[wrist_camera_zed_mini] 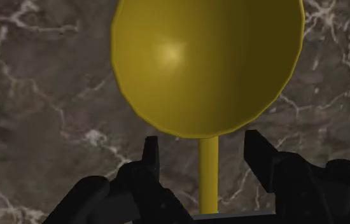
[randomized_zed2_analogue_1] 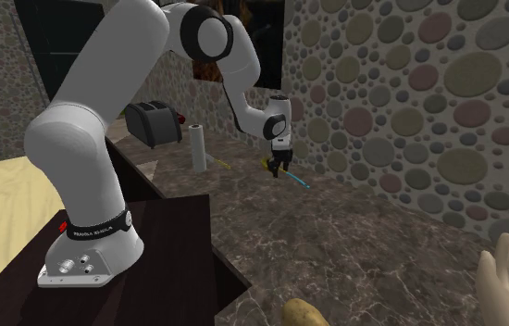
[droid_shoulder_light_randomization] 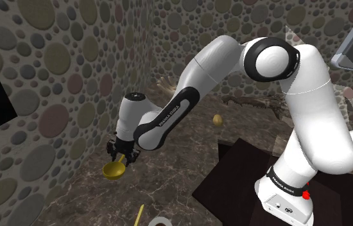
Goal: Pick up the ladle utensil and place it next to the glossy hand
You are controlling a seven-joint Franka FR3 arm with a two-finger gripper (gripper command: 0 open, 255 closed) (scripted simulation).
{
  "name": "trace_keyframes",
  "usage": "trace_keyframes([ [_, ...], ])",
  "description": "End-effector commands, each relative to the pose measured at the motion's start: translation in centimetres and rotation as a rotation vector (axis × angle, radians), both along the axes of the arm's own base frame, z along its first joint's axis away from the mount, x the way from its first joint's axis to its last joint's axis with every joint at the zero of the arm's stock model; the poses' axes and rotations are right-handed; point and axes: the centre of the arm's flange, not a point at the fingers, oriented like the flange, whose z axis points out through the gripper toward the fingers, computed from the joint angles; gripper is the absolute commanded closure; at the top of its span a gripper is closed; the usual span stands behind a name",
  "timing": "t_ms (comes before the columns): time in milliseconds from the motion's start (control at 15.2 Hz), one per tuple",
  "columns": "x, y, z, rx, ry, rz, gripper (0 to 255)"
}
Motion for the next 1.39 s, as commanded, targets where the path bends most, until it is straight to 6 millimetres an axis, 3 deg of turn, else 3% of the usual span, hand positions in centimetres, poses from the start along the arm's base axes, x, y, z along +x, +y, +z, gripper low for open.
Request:
trace_keyframes([
  [0, 0.0, 0.0, 0.0, 0.0, 0.0, 0.0, 255],
  [528, 0.0, 0.0, 0.0, 0.0, 0.0, 0.0, 255],
  [1320, 0.0, 0.0, 6.3, 0.0, 0.0, 0.0, 255],
])
